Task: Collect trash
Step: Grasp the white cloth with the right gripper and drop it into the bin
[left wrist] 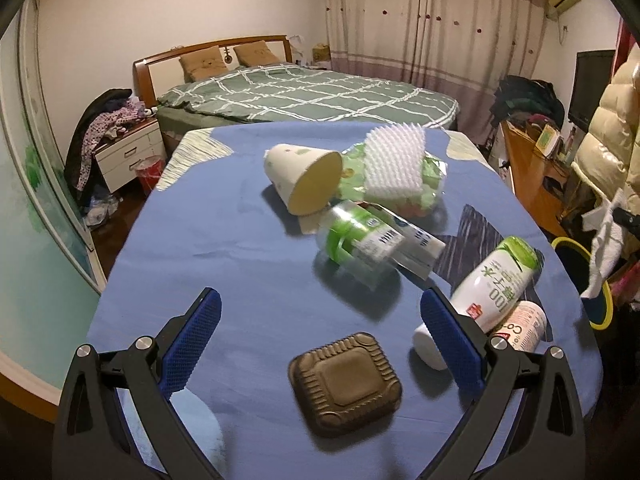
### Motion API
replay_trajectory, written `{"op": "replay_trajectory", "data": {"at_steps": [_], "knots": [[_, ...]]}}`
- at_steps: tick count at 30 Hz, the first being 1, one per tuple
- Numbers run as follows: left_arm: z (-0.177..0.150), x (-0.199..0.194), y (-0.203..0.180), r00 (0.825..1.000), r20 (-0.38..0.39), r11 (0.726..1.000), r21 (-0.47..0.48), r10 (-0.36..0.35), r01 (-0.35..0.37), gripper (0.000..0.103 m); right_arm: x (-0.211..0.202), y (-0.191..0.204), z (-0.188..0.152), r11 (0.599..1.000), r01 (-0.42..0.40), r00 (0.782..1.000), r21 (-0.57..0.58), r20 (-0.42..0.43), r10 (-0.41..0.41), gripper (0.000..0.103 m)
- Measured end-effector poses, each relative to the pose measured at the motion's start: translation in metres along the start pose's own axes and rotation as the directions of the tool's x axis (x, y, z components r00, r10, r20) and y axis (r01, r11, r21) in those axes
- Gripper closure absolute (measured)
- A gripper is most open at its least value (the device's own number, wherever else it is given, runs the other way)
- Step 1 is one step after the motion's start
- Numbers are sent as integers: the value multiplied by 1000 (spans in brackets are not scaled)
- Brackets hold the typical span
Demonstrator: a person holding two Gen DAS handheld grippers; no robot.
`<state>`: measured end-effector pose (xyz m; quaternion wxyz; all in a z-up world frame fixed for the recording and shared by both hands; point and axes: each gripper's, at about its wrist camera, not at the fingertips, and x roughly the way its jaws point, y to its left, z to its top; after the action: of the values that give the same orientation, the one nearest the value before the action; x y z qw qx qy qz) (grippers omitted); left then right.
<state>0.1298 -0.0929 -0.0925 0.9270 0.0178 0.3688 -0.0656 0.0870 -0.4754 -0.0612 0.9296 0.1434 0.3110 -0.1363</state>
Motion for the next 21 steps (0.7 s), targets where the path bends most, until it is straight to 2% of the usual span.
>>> {"op": "replay_trajectory", "data": {"at_steps": [4, 7, 11, 16, 21], "knots": [[-6, 6, -9, 1000, -20, 1000, 17, -2, 2, 5, 16, -40, -7, 993, 108, 994, 39, -12, -108, 94], [-10, 11, -15, 999, -39, 1000, 27, -5, 7, 5, 32, -61, -12, 986, 155, 988, 65, -33, -153, 94], [-15, 14, -21, 999, -55, 999, 39, -3, 5, 5, 52, -77, -16, 970, 235, 972, 64, -49, -232, 94], [-18, 18, -24, 998, -70, 999, 47, 5, -2, 5, 73, -97, -20, 953, 293, 954, 72, -83, -287, 92], [-19, 23, -25, 997, -82, 999, 51, 11, -7, 5, 84, -108, -26, 937, 341, 937, 77, -103, -333, 78]]}}
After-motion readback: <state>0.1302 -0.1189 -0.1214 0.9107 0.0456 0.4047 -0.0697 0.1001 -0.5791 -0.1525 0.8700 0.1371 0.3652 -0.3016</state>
